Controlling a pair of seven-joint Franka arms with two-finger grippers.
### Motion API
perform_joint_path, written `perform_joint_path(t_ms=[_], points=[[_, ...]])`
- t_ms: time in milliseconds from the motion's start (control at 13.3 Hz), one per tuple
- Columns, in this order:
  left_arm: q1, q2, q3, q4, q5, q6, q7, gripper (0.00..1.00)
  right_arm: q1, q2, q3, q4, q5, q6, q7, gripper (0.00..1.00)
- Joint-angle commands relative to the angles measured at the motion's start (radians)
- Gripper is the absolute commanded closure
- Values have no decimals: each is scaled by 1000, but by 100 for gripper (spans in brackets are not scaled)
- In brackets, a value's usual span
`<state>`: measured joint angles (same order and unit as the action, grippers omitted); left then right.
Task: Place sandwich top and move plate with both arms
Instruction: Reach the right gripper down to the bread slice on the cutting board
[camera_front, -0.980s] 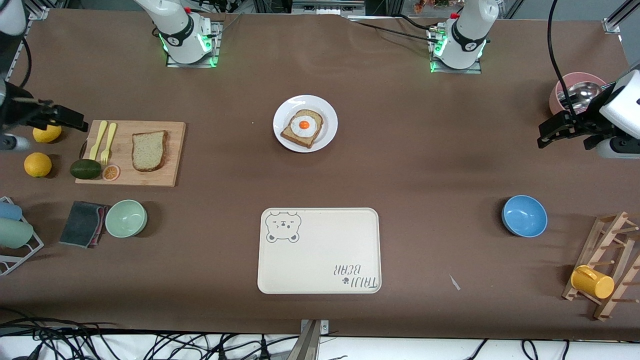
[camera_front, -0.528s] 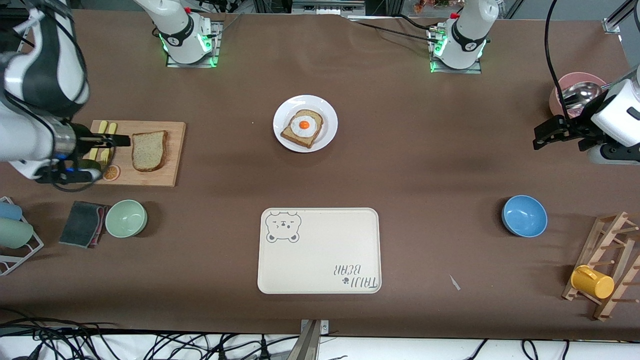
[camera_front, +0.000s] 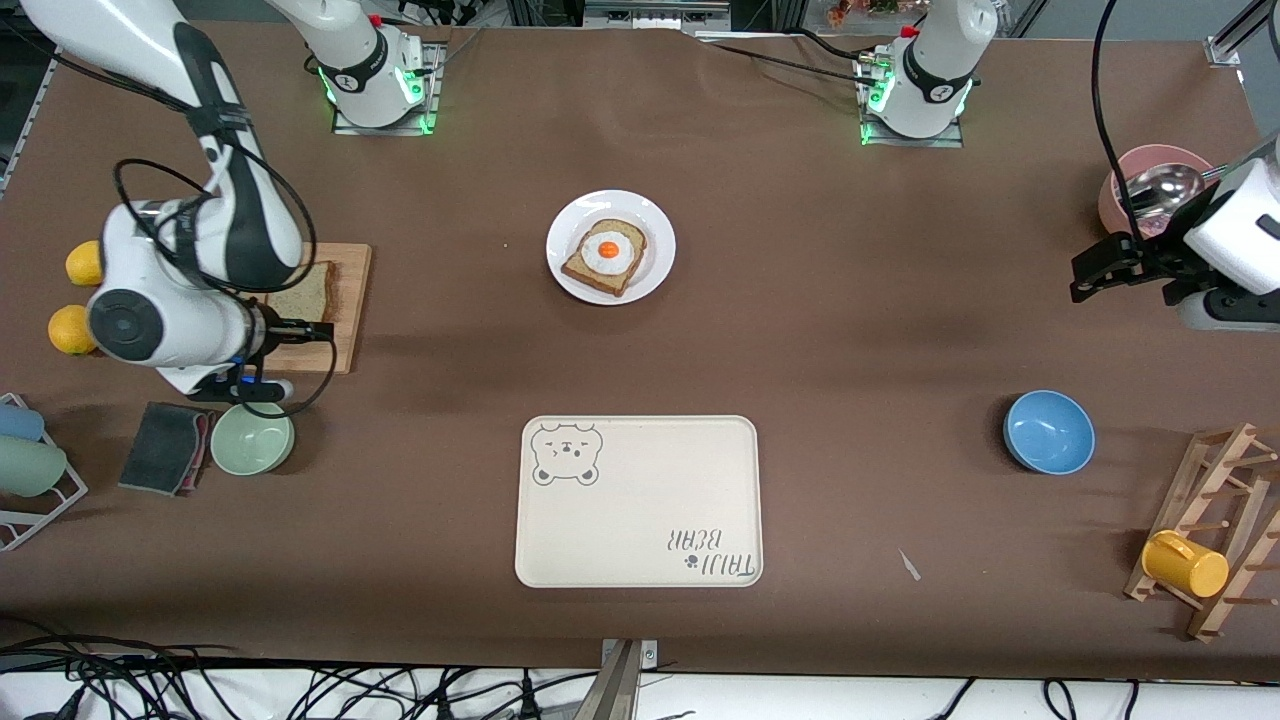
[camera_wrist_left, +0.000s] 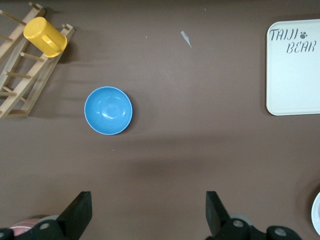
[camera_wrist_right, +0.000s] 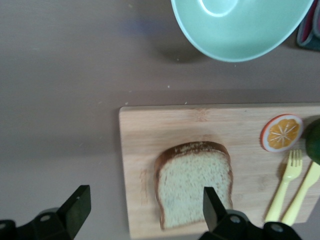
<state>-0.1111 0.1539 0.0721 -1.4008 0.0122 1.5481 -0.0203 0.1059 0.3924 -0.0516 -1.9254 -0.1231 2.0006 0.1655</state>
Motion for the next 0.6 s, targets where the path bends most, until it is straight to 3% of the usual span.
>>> perform_joint_path(t_ms=[0, 151, 377, 528], points=[[2, 41, 3, 40, 43, -14, 20, 0, 34, 11, -4, -72, -117, 67, 171, 1], [-7, 41, -3, 43, 96, -14, 19, 0, 81, 13, -7, -90, -142, 66, 267, 8], [-9, 36, -8, 46, 75, -16, 8, 0, 135, 33, -2, -130, -373, 67, 599, 13], [-9, 36, -6, 49, 26, -14, 8, 0, 158, 31, -4, -144, -394, 69, 647, 13]])
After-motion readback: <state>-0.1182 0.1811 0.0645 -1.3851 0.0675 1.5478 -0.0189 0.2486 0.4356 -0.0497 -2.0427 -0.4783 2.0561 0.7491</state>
